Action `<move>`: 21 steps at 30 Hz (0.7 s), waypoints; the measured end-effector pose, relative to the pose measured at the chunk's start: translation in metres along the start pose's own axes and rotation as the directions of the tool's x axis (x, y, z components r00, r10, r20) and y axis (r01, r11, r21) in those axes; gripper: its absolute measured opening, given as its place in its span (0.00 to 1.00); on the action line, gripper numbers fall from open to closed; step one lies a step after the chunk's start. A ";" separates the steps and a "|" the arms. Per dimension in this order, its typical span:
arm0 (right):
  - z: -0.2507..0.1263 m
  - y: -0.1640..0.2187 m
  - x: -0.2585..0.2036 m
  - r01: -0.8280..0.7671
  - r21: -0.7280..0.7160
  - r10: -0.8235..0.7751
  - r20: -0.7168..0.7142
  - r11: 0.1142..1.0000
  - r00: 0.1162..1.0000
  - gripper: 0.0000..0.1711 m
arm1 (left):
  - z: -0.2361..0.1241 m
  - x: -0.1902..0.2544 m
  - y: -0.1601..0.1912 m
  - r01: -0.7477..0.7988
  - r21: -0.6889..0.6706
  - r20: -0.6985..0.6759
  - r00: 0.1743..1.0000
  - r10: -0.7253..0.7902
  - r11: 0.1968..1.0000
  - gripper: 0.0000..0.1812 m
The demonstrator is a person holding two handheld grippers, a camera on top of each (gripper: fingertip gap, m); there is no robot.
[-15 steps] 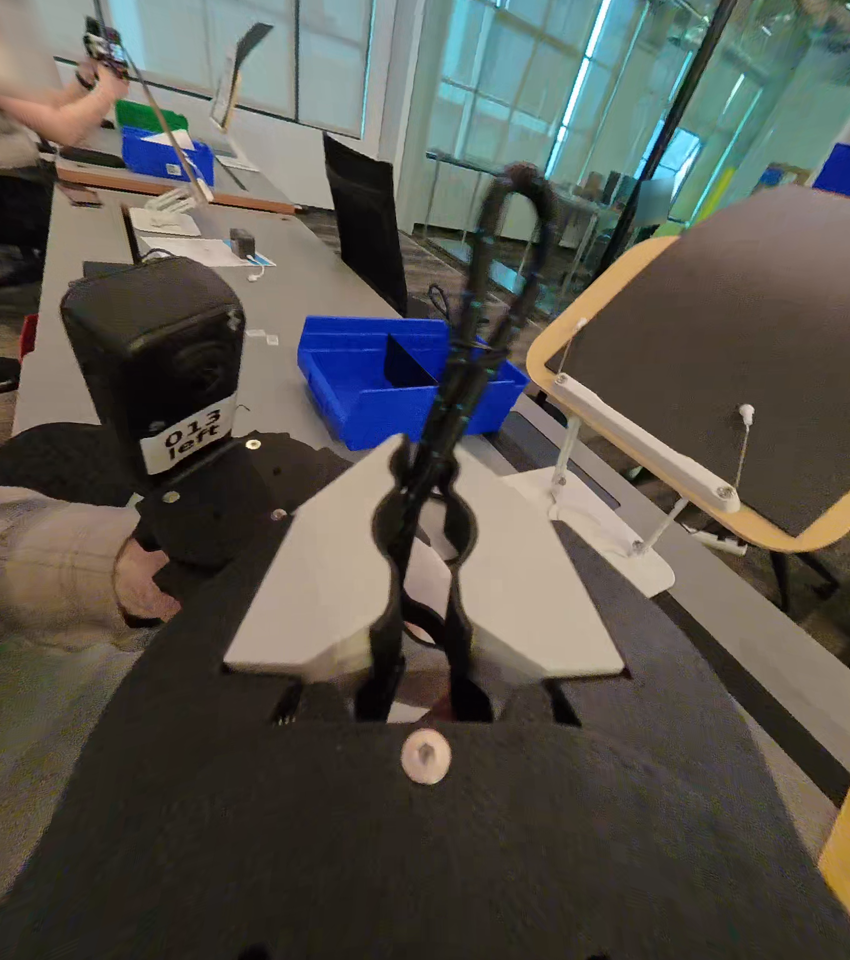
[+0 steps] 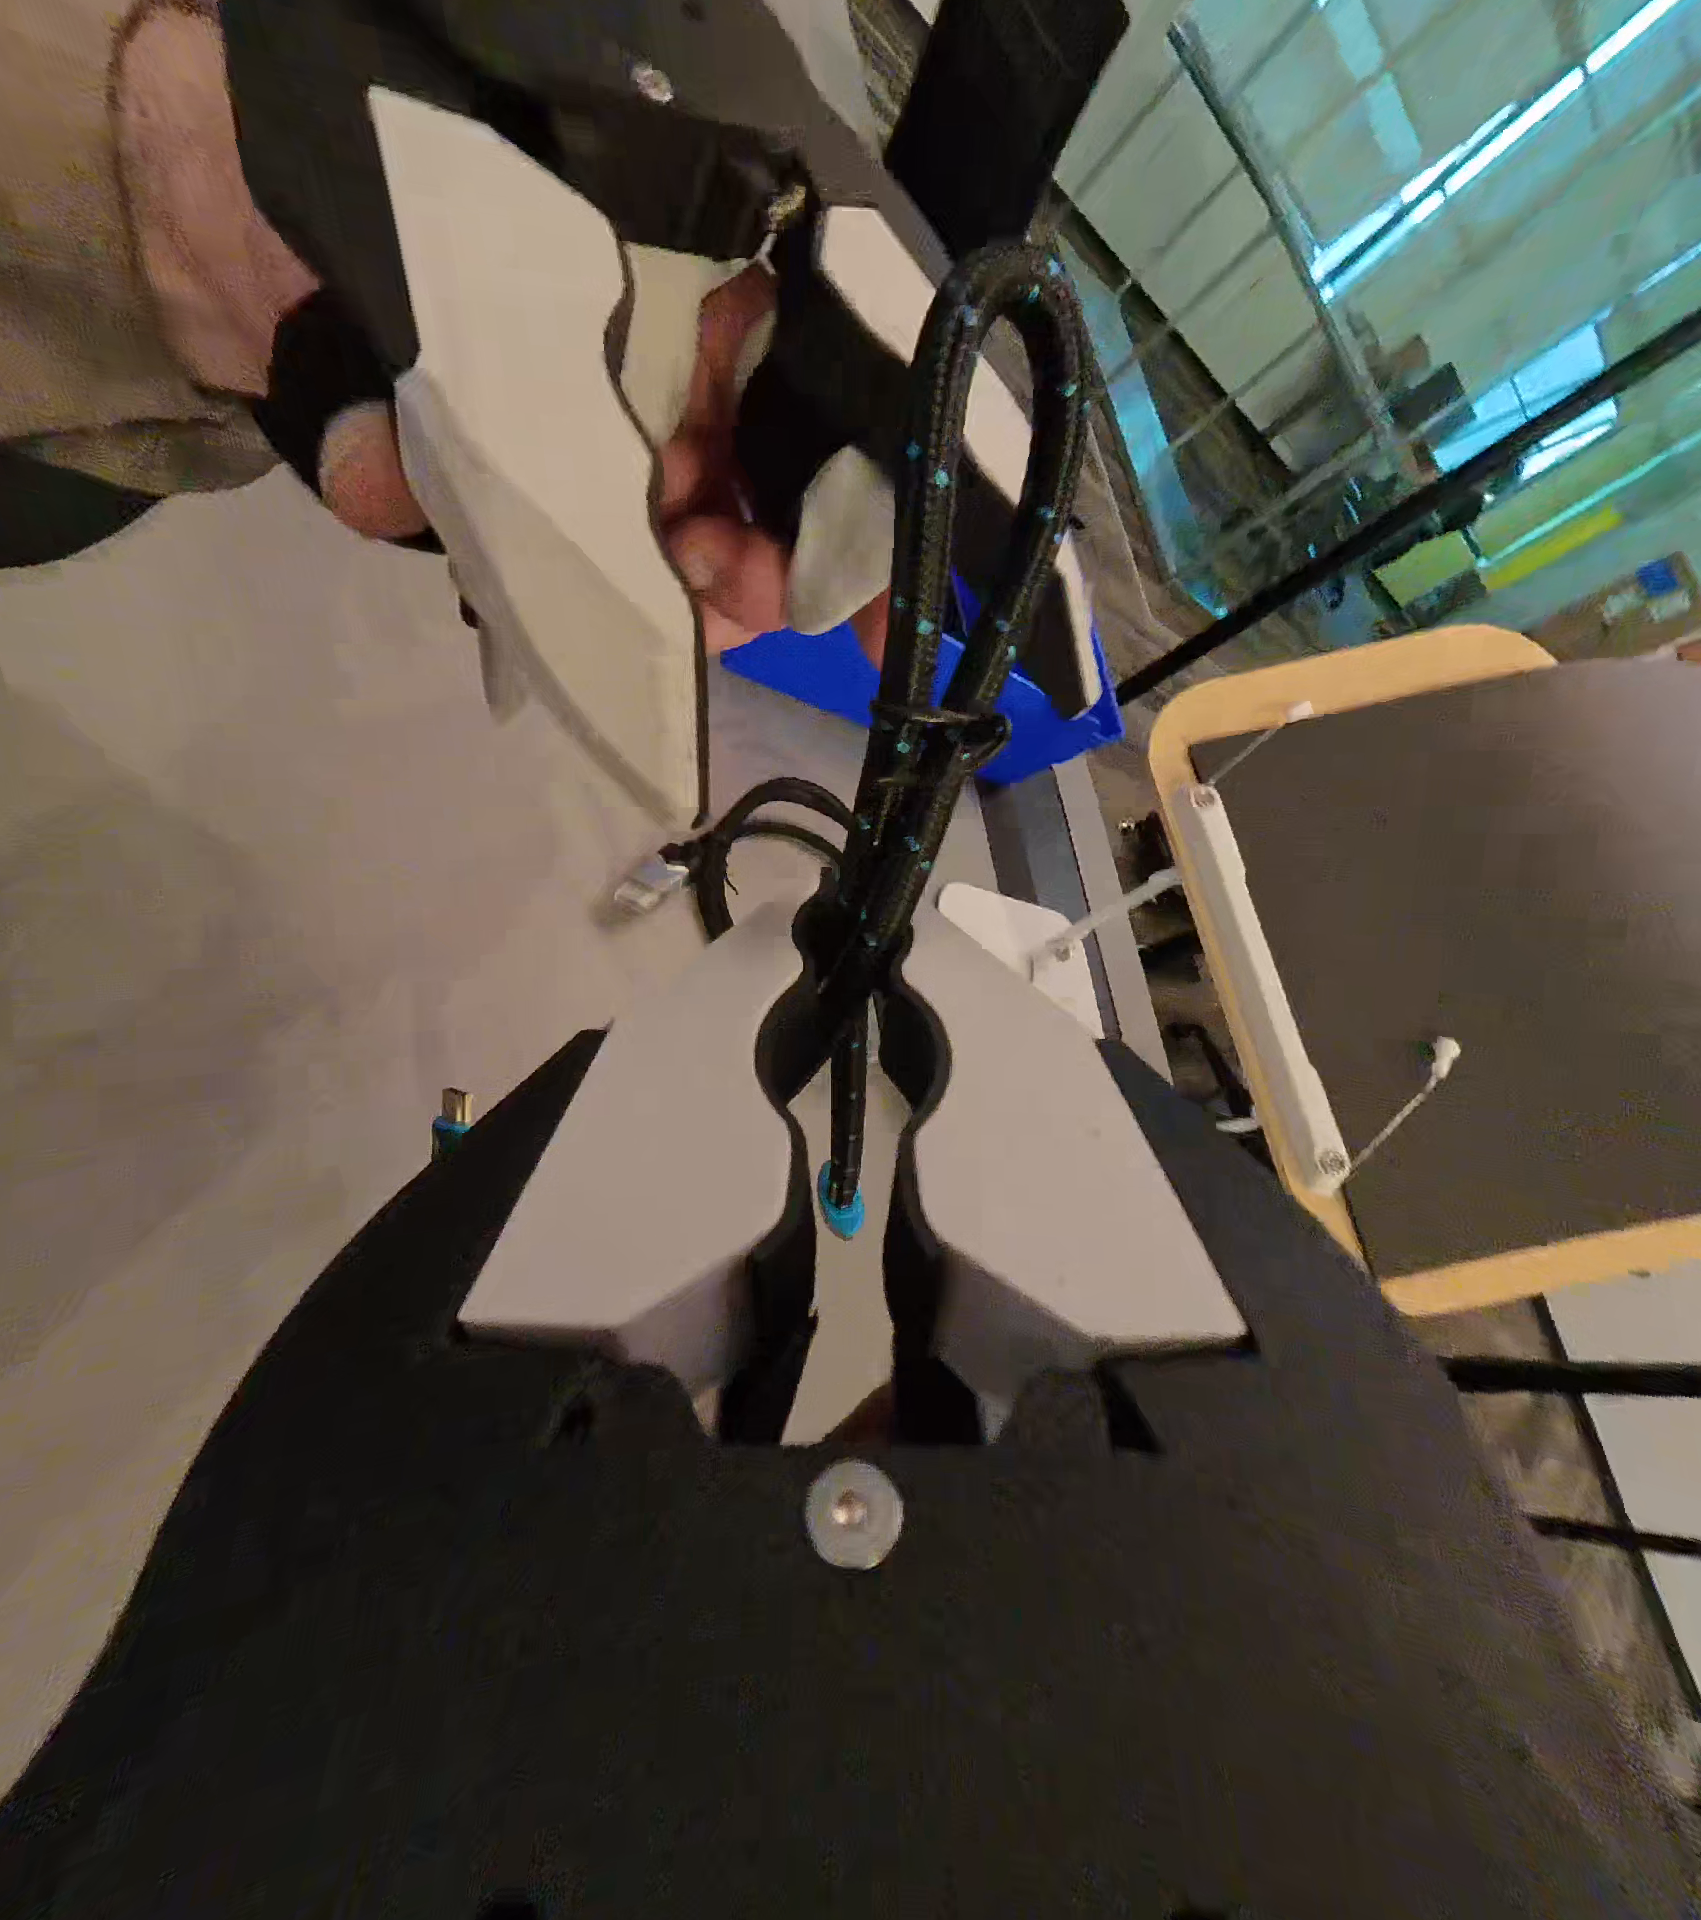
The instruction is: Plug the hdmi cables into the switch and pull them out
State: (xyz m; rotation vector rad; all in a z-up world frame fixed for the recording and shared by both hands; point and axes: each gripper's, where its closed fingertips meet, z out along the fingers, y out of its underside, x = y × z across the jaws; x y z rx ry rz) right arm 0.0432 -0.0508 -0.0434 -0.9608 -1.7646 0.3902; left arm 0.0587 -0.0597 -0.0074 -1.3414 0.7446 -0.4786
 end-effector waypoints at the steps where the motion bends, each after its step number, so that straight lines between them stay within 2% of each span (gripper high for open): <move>1: 0.005 -0.005 -0.007 0.013 0.010 -0.013 0.028 1.000 1.000 0.00 | -0.005 0.004 -0.006 0.006 0.019 -0.016 1.000 -0.006 1.000 0.40; 4: 0.019 -0.018 -0.031 0.060 0.053 -0.066 0.115 0.997 0.991 0.00 | -0.022 0.017 -0.023 0.031 0.136 -0.059 0.998 -0.023 0.990 0.27; 5: 0.024 -0.020 -0.038 0.055 0.049 -0.062 0.142 0.997 0.988 0.00 | -0.027 0.017 -0.026 0.039 0.168 -0.045 0.998 -0.032 0.985 0.20; 10: 0.042 -0.036 -0.053 -0.026 0.104 0.004 0.203 0.994 0.979 0.01 | -0.048 0.005 -0.026 0.100 0.233 0.015 0.994 -0.107 0.967 0.17; 15: 0.049 -0.030 -0.051 -0.115 0.051 0.105 0.174 0.992 0.979 0.30 | -0.066 -0.023 -0.027 0.197 0.224 0.098 0.970 -0.223 0.955 0.17; 17: 0.043 -0.029 -0.061 -0.170 0.076 0.145 0.253 0.983 0.956 0.35 | -0.068 -0.015 -0.027 0.242 0.167 -0.007 0.970 -0.245 0.956 0.17; 18: 0.040 -0.030 -0.065 -0.204 0.101 0.167 0.292 0.974 0.942 0.40 | -0.072 -0.012 -0.032 0.244 0.183 -0.050 0.970 -0.239 0.952 0.17; 20: 0.035 -0.035 -0.073 -0.242 0.158 0.169 0.372 0.957 0.913 0.49 | -0.081 0.008 -0.045 0.313 0.194 -0.244 0.933 -0.263 0.930 0.17; 21: 0.034 -0.040 -0.076 -0.260 0.192 0.165 0.402 0.946 0.900 0.52 | -0.084 0.013 -0.050 0.311 0.200 -0.282 0.927 -0.249 0.929 0.17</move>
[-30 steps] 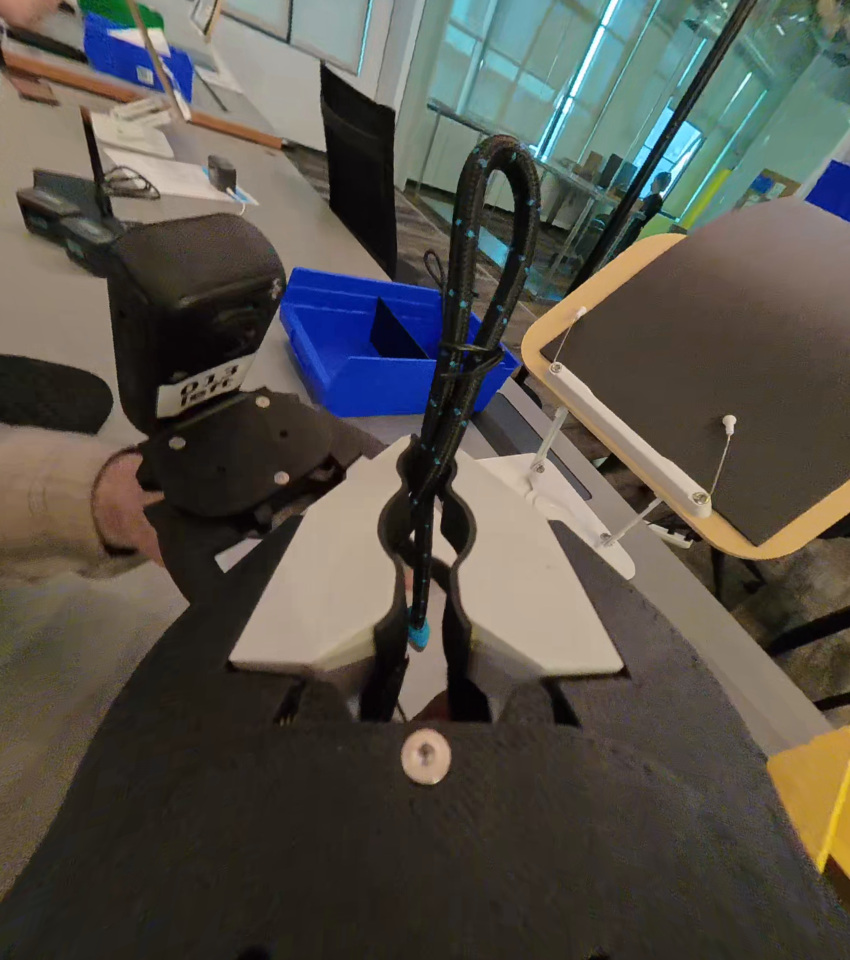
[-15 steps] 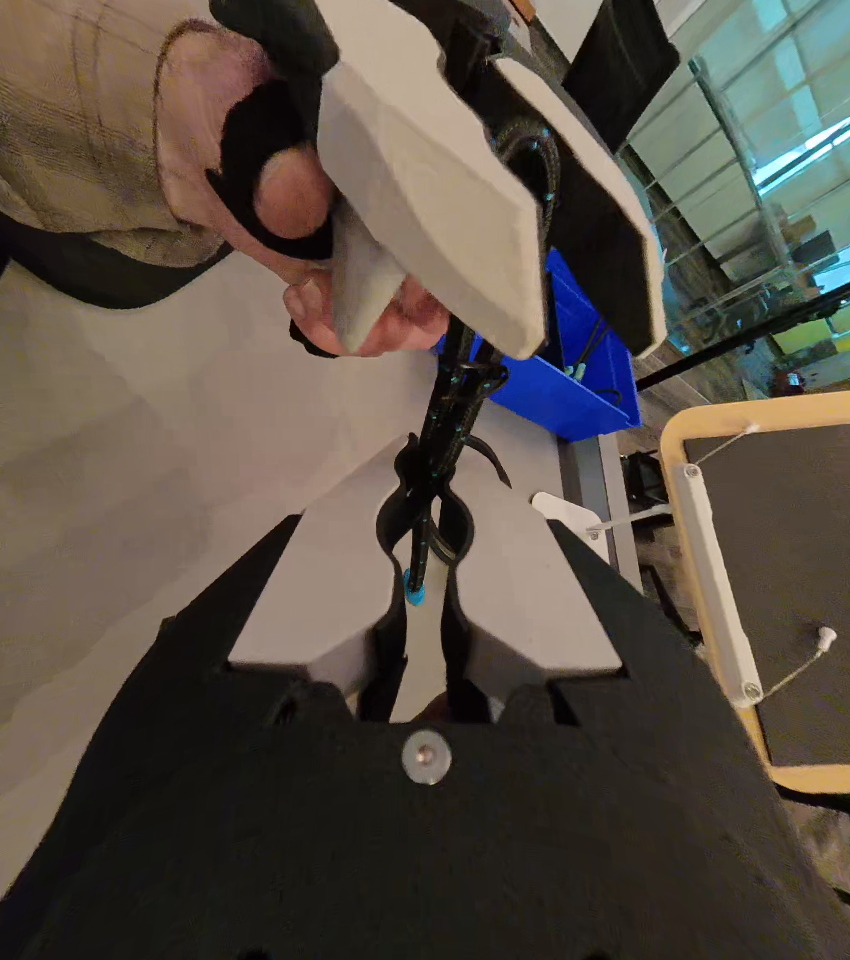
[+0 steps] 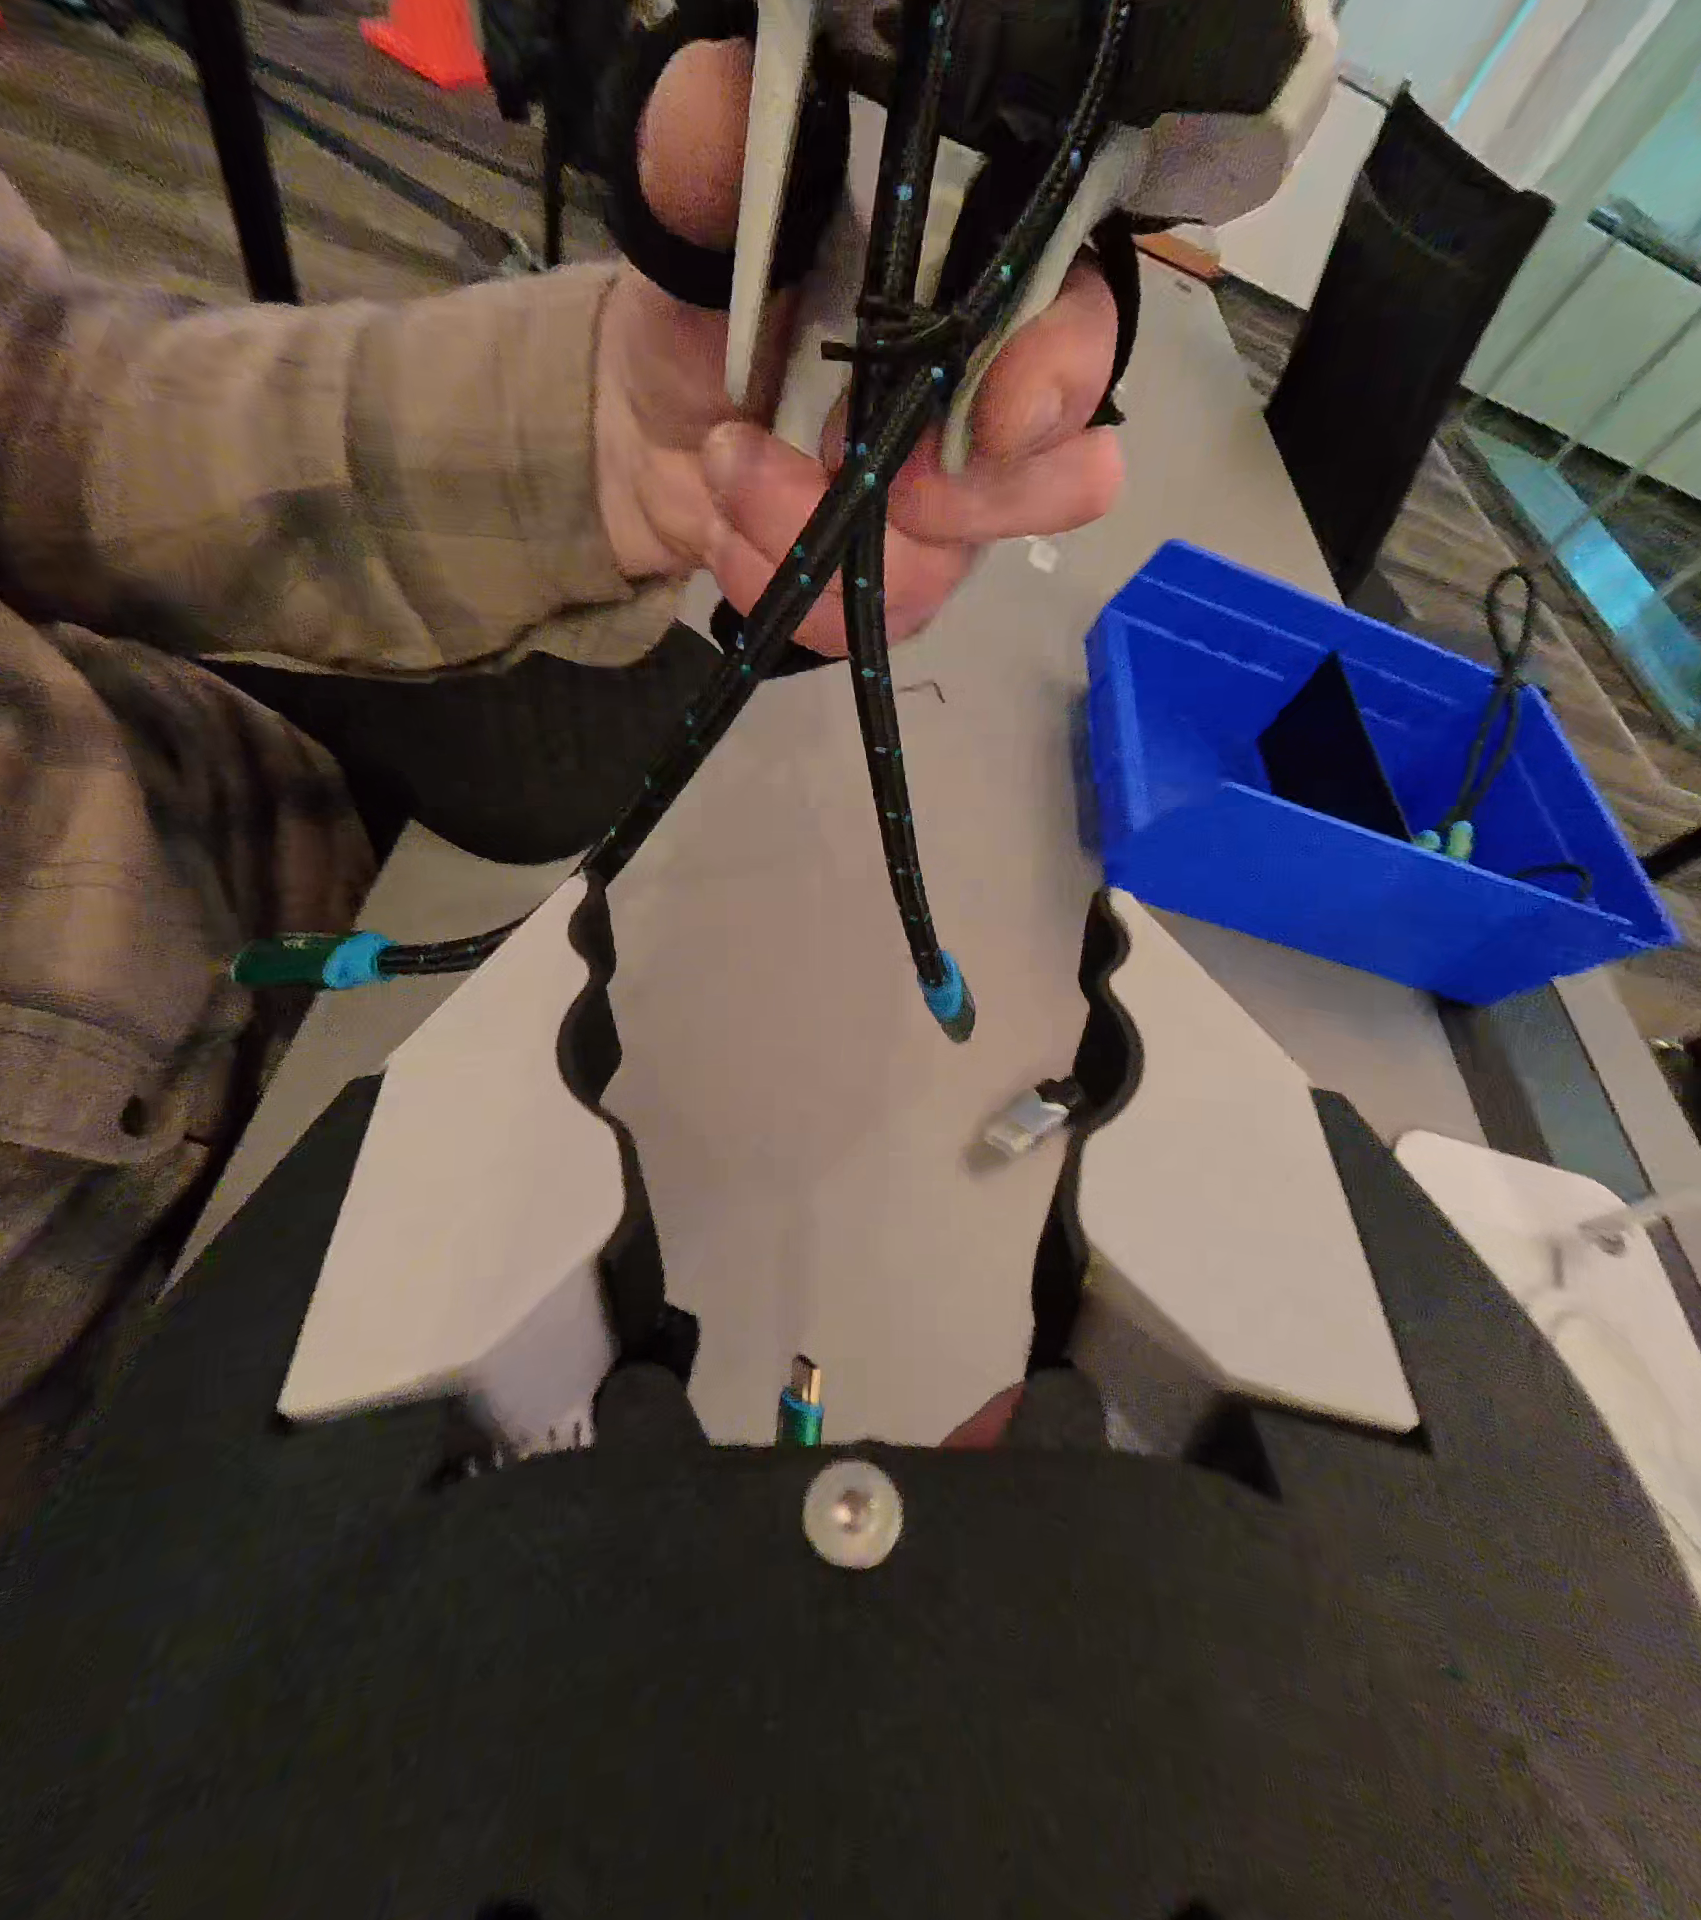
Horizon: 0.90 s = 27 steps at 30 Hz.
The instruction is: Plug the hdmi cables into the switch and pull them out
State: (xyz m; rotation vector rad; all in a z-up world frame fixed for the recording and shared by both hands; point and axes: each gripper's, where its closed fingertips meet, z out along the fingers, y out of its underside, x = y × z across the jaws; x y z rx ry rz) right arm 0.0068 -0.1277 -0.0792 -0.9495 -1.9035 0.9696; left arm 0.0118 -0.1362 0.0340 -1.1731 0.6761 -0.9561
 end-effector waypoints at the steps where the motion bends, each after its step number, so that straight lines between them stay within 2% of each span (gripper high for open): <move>1: 0.002 -0.004 -0.005 -0.015 0.028 0.014 0.043 0.999 0.999 0.57 | 0.000 0.007 -0.003 -0.006 0.009 -0.041 0.999 0.006 1.000 0.17; 4: 0.017 -0.009 -0.030 -0.072 0.046 0.061 0.194 0.996 0.979 0.64 | -0.001 0.014 -0.017 -0.031 0.065 -0.068 0.997 0.035 0.997 0.17; 7: 0.028 -0.016 -0.045 -0.134 0.061 0.115 0.246 0.989 0.962 0.71 | -0.002 0.018 -0.018 -0.070 0.055 -0.075 0.994 0.075 0.996 0.17; 10: 0.040 -0.008 -0.043 -0.156 0.037 0.145 0.206 0.987 0.968 0.62 | -0.004 0.025 -0.020 -0.061 0.076 -0.116 0.991 0.069 0.995 0.17; 12: 0.051 -0.004 -0.044 -0.117 0.051 0.106 0.179 0.992 0.978 0.57 | -0.002 0.029 -0.019 -0.052 0.086 -0.141 0.988 0.063 0.995 0.17; 14: 0.059 -0.002 -0.043 -0.077 0.061 0.067 0.156 0.995 0.985 0.40 | 0.000 0.032 -0.017 -0.055 0.081 -0.154 0.986 0.067 0.995 0.17; 15: 0.061 -0.001 -0.041 -0.074 0.068 0.064 0.137 0.995 0.989 0.35 | 0.001 0.031 -0.017 -0.064 0.079 -0.145 0.987 0.075 0.995 0.17; 16: 0.062 -0.004 -0.042 -0.096 0.088 0.083 0.145 0.991 0.986 0.40 | 0.000 0.033 -0.018 -0.071 0.079 -0.149 0.985 0.082 0.994 0.17; 18: 0.061 -0.011 -0.051 -0.164 0.116 0.138 0.208 0.980 0.968 0.56 | -0.001 0.033 -0.018 -0.080 0.073 -0.142 0.986 0.090 0.994 0.17; 24: 0.059 -0.023 -0.074 -0.229 0.146 0.170 0.333 0.962 0.927 0.70 | -0.004 0.032 -0.020 -0.072 0.093 -0.146 0.986 0.085 0.993 0.17; 27: 0.047 -0.030 -0.061 -0.290 0.195 0.221 0.314 0.937 0.923 0.75 | -0.005 0.031 -0.023 -0.078 0.101 -0.141 0.986 0.092 0.992 0.16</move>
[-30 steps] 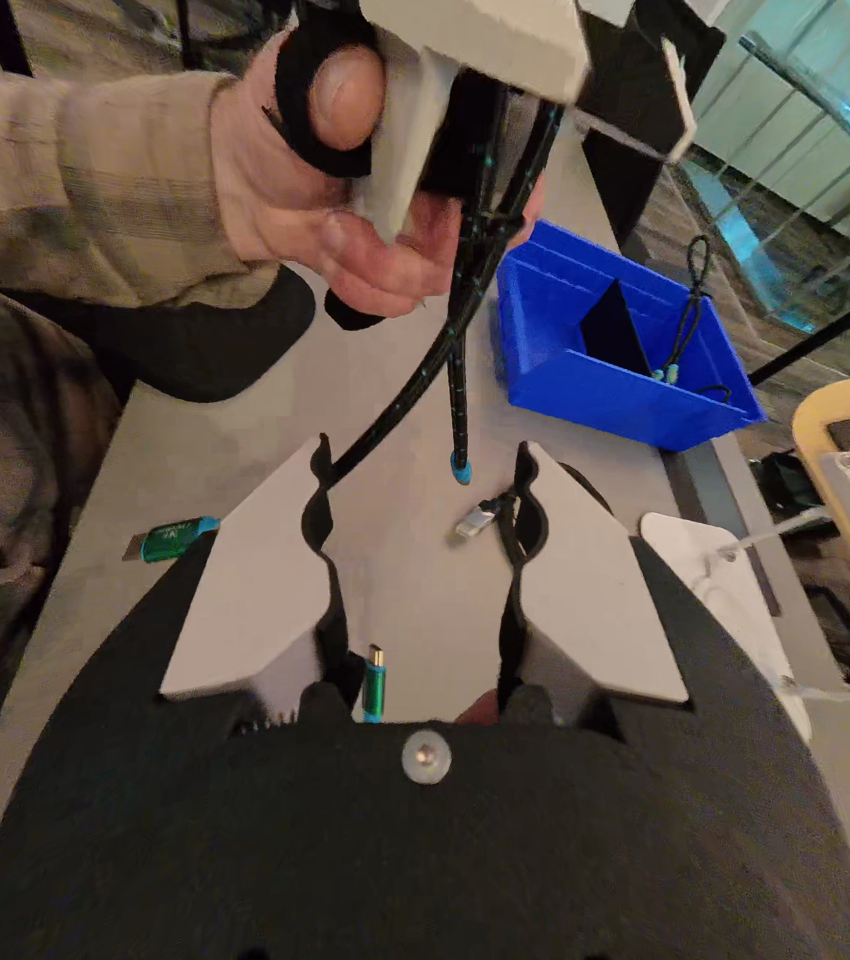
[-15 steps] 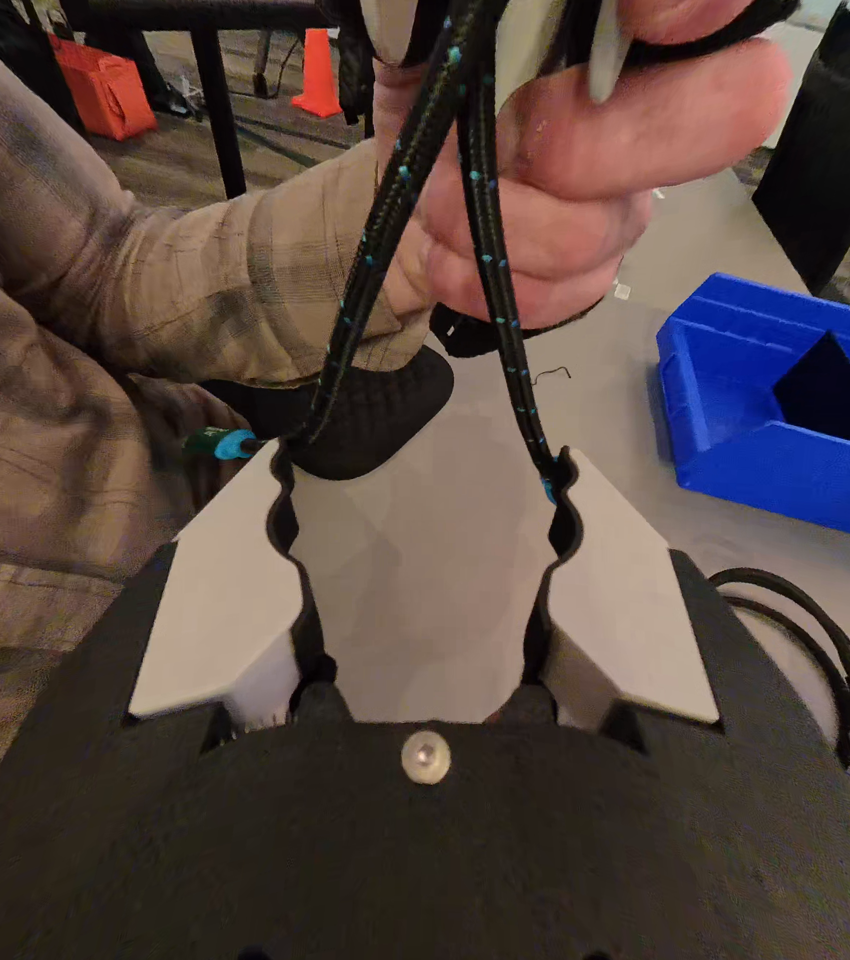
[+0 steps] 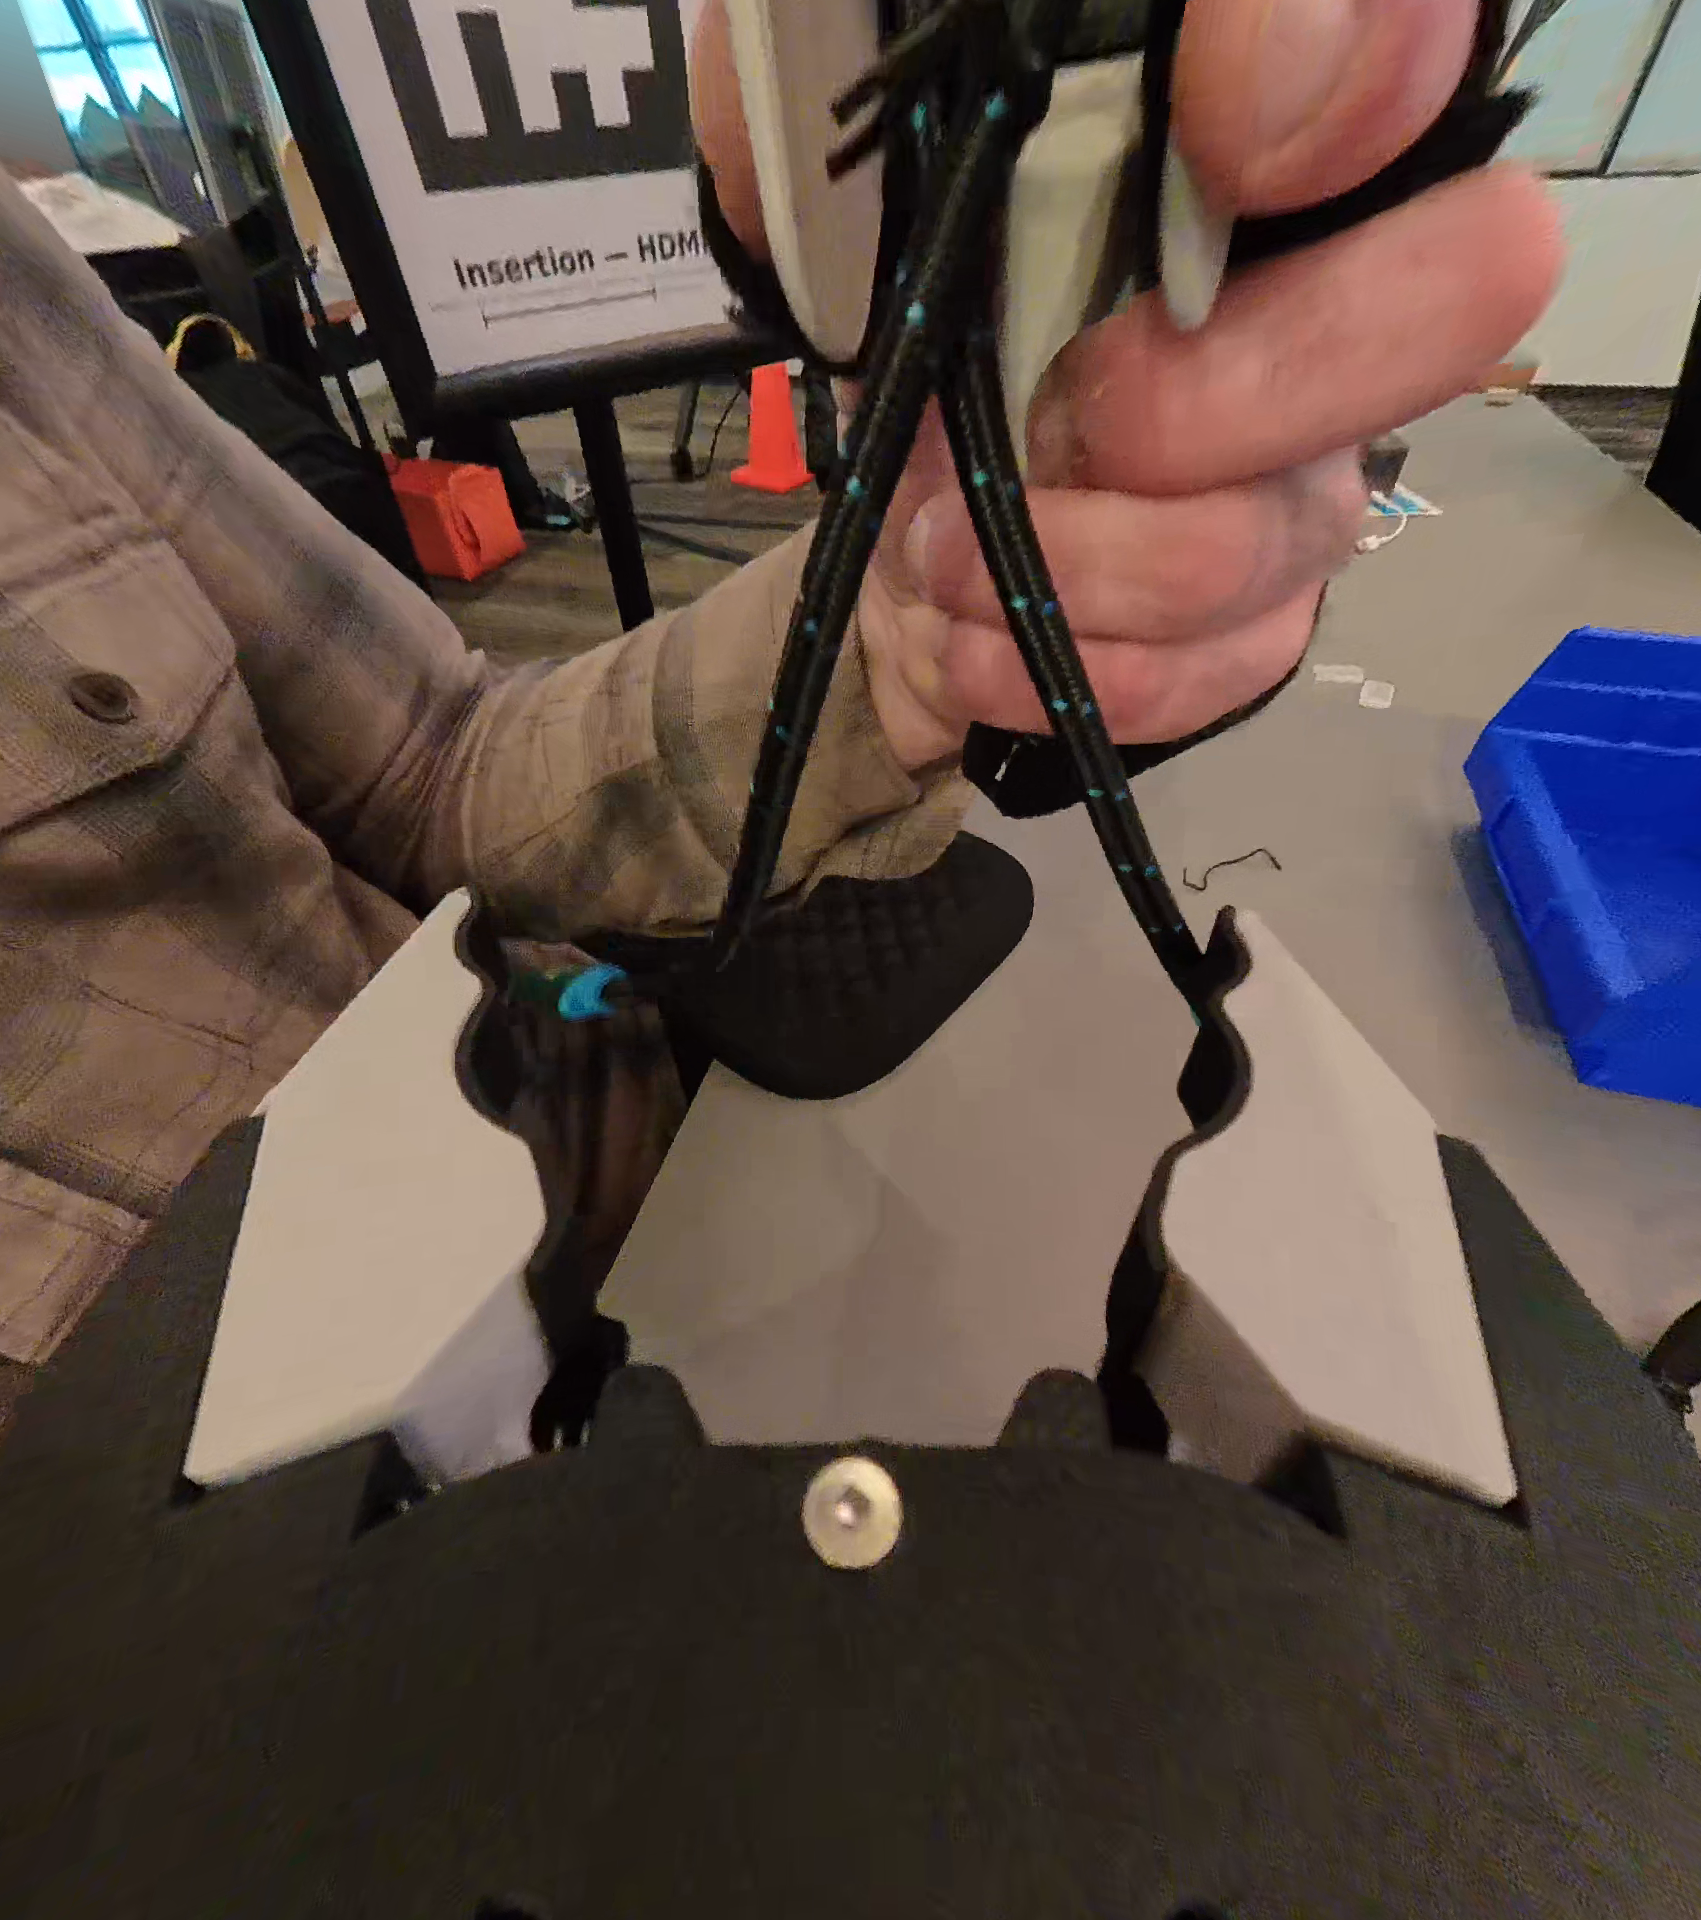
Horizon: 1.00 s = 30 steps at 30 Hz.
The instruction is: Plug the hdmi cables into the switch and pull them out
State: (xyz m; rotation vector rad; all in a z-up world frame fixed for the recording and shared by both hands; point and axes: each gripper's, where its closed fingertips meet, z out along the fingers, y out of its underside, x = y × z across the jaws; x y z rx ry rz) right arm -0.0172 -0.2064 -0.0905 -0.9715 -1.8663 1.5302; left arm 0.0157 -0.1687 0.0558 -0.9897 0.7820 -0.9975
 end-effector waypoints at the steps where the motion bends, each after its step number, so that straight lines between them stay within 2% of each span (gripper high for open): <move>1: -0.005 -0.005 0.001 -0.002 0.018 0.002 -0.012 1.000 1.000 0.76 | 0.000 0.001 -0.001 -0.001 0.002 -0.005 1.000 0.001 1.000 0.16; 4: -0.002 -0.003 0.002 0.049 -0.026 -0.050 -0.044 0.998 0.998 0.77 | 0.002 0.004 0.000 0.005 -0.002 -0.028 1.000 -0.005 1.000 0.16; 6: 0.007 0.009 0.009 0.107 -0.110 -0.115 -0.073 0.988 0.991 0.71 | 0.007 0.009 0.003 0.003 -0.015 -0.055 0.999 -0.004 1.000 0.16; 8: 0.014 0.011 0.011 0.159 -0.133 -0.170 -0.073 0.978 0.983 0.54 | 0.011 0.014 0.004 -0.003 -0.025 -0.071 0.998 0.001 1.000 0.17; 11: 0.020 0.011 0.011 0.188 -0.128 -0.199 -0.073 0.974 0.977 0.16 | 0.010 0.016 -0.001 -0.016 -0.016 -0.058 0.998 0.015 1.000 0.16; 13: 0.020 0.010 0.011 0.182 -0.109 -0.191 -0.082 0.977 0.978 0.02 | 0.007 0.017 -0.004 -0.025 -0.014 -0.052 0.998 0.024 1.000 0.16; 17: 0.011 0.009 0.025 0.175 -0.112 -0.194 -0.189 0.978 0.963 0.02 | 0.000 0.018 -0.009 -0.052 -0.008 -0.031 0.998 0.052 0.999 0.16; 19: 0.001 0.009 0.031 0.170 -0.151 -0.203 -0.236 0.974 0.950 0.01 | -0.005 0.017 -0.011 -0.076 -0.011 -0.007 0.997 0.076 0.997 0.16; 22: -0.015 0.009 0.045 0.225 -0.257 -0.306 -0.340 0.940 0.889 0.02 | -0.014 0.015 -0.010 -0.110 -0.019 0.028 0.994 0.110 0.994 0.15; 24: -0.034 0.009 0.061 0.273 -0.379 -0.431 -0.435 0.884 0.791 0.01 | -0.021 0.014 -0.003 -0.117 -0.071 0.060 0.991 0.122 0.991 0.15; 27: -0.056 0.009 0.073 0.314 -0.556 -0.604 -0.475 0.769 0.640 0.02 | -0.033 0.007 0.012 -0.113 -0.155 0.138 0.981 0.135 0.981 0.19; 30: -0.073 0.008 0.082 0.342 -0.705 -0.767 -0.458 0.621 0.449 0.02 | -0.056 0.000 0.030 0.004 -0.255 0.220 0.974 0.054 0.967 0.40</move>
